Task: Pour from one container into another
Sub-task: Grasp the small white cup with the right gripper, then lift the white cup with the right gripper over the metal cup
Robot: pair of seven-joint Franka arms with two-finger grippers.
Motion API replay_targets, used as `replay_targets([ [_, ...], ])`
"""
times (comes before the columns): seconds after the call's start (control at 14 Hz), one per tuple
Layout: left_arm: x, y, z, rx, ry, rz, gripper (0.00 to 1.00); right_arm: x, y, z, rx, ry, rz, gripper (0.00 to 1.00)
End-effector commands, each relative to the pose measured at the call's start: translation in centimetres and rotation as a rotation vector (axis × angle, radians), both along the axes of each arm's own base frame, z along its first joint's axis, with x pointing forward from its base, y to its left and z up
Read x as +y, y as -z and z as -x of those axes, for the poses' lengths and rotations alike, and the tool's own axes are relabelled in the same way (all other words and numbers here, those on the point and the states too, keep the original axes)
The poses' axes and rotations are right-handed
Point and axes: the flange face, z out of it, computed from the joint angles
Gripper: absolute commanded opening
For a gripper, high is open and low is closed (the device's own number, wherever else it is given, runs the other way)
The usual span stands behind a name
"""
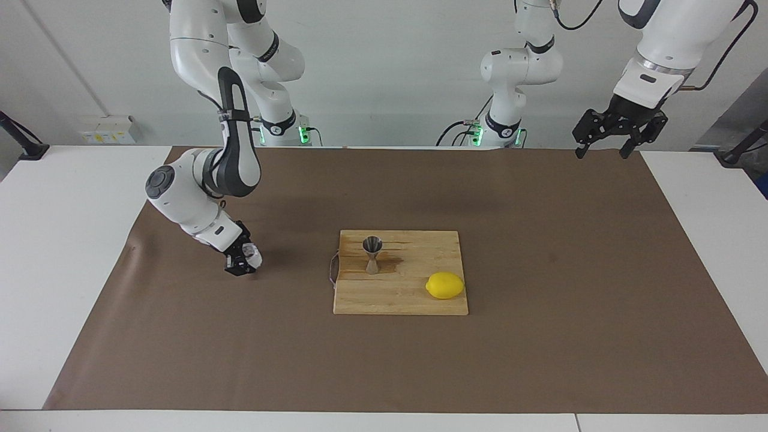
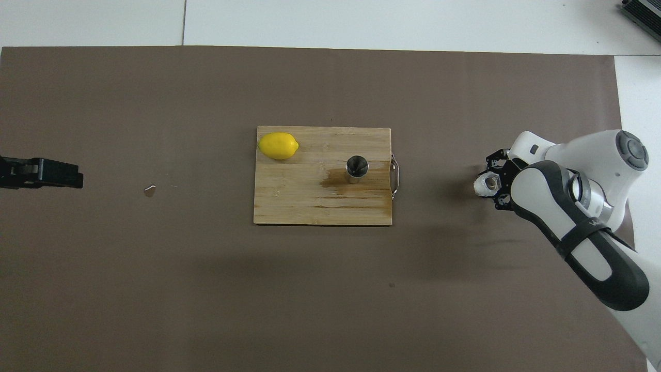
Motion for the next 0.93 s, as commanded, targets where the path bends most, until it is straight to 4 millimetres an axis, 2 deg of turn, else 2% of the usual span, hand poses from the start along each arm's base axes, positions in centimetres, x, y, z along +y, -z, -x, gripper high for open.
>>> replay_targets([
  [0.0,0.3,-0.2,1.0,0.006,-0.007,0.004,1.00,0.1,-0.3,0.1,-0.023,-0.001,-0.023,0.14],
  [0.28,0.3,-0.2,1.0,0.006,-0.007,0.004,1.00,1.1,-1.7,-0.4,-0.032,0.038,-0.027,0.07],
  [0.64,0.3,-0.2,1.0,0.006,-0.007,0.004,1.00,4.9,-4.2,-1.6,-0.047,0.074,-0.049,0.07],
  [0.85,0.3,-0.2,1.0,0.006,-0.007,0.004,1.00,8.2,-6.1,-2.1,-0.055,0.089,-0.048,0.05],
])
